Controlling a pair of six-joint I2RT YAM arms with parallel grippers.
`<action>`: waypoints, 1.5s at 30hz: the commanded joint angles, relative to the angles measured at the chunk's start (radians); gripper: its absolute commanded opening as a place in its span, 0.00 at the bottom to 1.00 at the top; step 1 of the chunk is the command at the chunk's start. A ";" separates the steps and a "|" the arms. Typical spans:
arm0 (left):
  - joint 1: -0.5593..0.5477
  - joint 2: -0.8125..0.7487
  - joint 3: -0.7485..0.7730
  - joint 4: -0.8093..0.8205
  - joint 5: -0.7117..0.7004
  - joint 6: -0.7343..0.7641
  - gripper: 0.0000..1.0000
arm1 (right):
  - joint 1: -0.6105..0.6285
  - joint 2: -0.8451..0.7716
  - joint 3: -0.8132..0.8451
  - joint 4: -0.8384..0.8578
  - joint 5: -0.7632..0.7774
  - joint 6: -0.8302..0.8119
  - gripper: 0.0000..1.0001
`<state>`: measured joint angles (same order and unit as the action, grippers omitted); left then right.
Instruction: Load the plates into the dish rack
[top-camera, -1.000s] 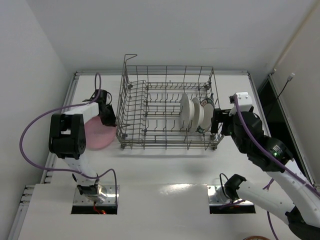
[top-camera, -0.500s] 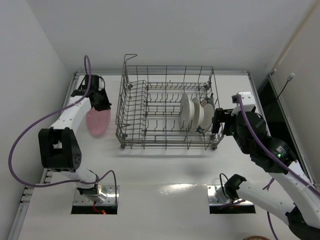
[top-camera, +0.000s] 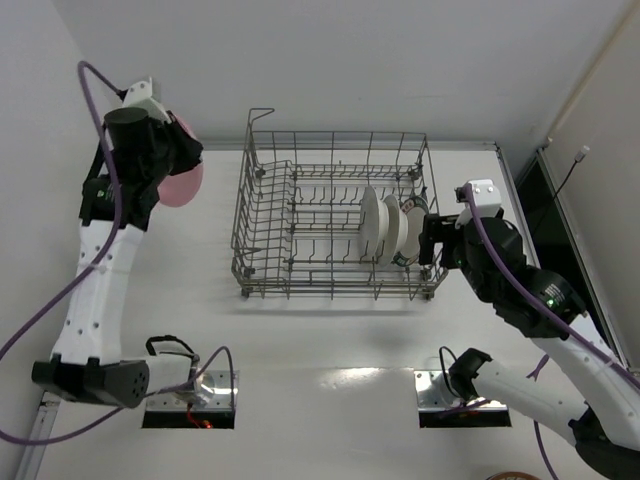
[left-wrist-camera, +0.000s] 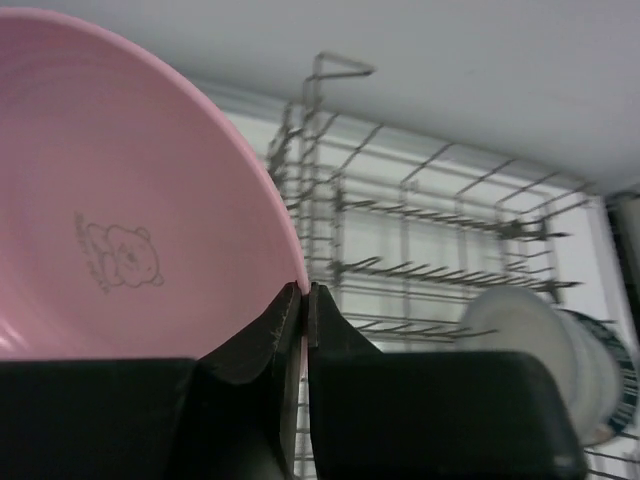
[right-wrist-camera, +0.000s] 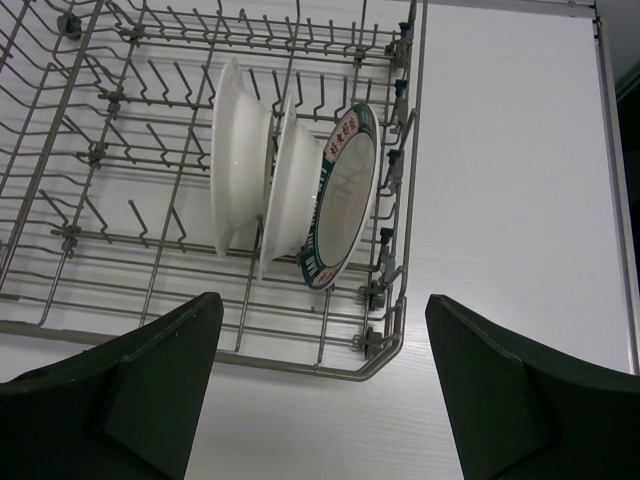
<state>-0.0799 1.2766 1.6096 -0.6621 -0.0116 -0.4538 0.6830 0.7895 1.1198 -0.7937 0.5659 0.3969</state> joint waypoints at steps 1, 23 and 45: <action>-0.012 -0.094 0.049 0.114 0.178 -0.064 0.00 | -0.002 0.007 0.049 0.010 0.021 0.013 0.81; -0.581 -0.010 -0.445 1.197 0.389 -0.471 0.00 | -0.002 0.008 0.060 -0.036 0.094 -0.006 0.81; -0.581 0.280 -0.709 1.599 0.410 -0.651 0.00 | -0.002 -0.058 0.029 -0.082 0.134 -0.024 0.81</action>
<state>-0.6621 1.5391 0.9024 0.7868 0.3958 -1.1011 0.6830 0.7433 1.1542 -0.8776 0.6666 0.3912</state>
